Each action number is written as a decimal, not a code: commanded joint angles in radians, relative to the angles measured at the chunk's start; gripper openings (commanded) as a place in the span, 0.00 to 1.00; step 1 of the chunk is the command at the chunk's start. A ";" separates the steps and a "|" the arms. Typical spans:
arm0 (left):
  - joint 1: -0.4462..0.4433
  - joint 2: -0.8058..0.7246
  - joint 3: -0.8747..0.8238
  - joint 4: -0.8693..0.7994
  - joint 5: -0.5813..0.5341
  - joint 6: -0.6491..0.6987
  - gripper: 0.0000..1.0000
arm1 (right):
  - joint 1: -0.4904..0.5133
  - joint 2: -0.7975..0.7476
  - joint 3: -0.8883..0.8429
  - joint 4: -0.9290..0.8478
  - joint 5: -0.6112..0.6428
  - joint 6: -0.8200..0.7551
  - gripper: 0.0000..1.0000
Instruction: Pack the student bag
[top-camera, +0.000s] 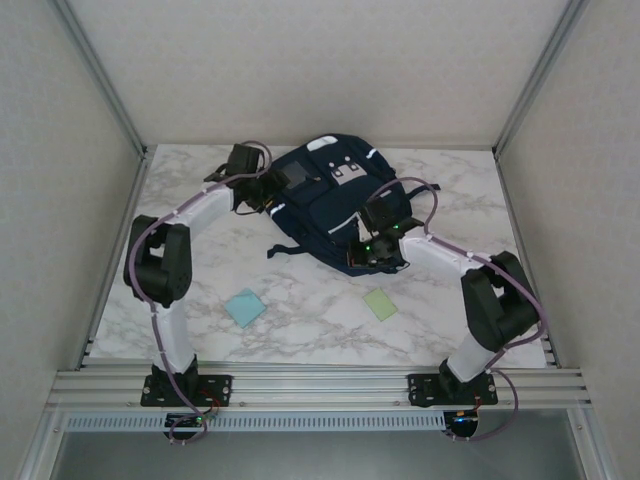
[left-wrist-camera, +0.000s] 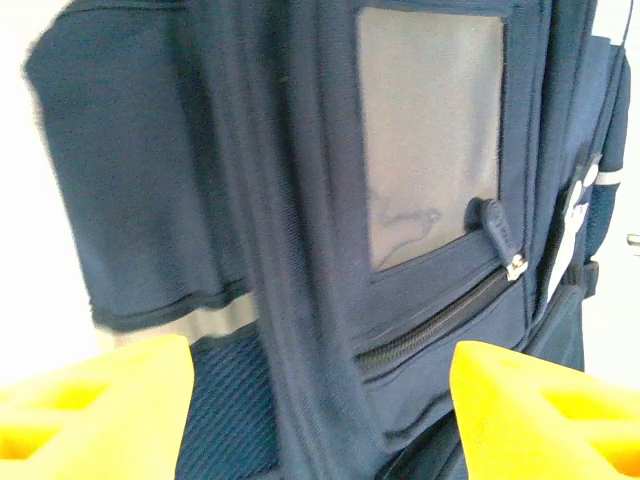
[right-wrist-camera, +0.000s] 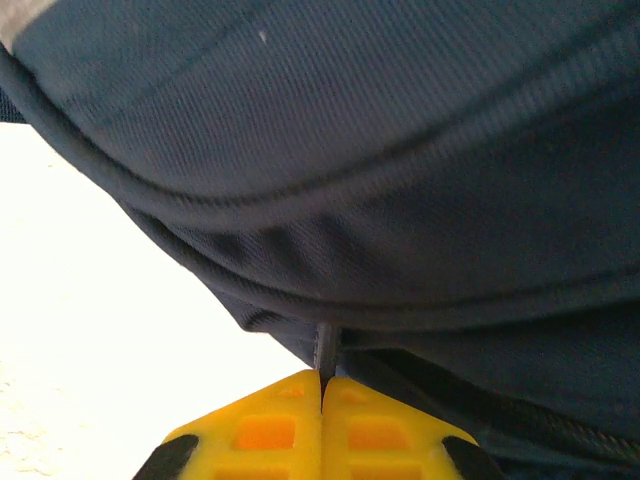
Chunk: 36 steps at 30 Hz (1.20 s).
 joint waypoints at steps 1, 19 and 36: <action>-0.004 -0.151 -0.129 0.014 0.016 -0.058 0.71 | 0.001 0.036 0.069 0.033 -0.091 -0.026 0.00; -0.267 -0.080 -0.207 0.191 -0.061 -0.248 0.51 | 0.009 0.066 0.089 -0.029 0.043 -0.051 0.00; -0.271 -0.082 -0.232 0.129 -0.086 -0.218 0.40 | 0.030 0.165 0.137 0.030 0.092 0.030 0.27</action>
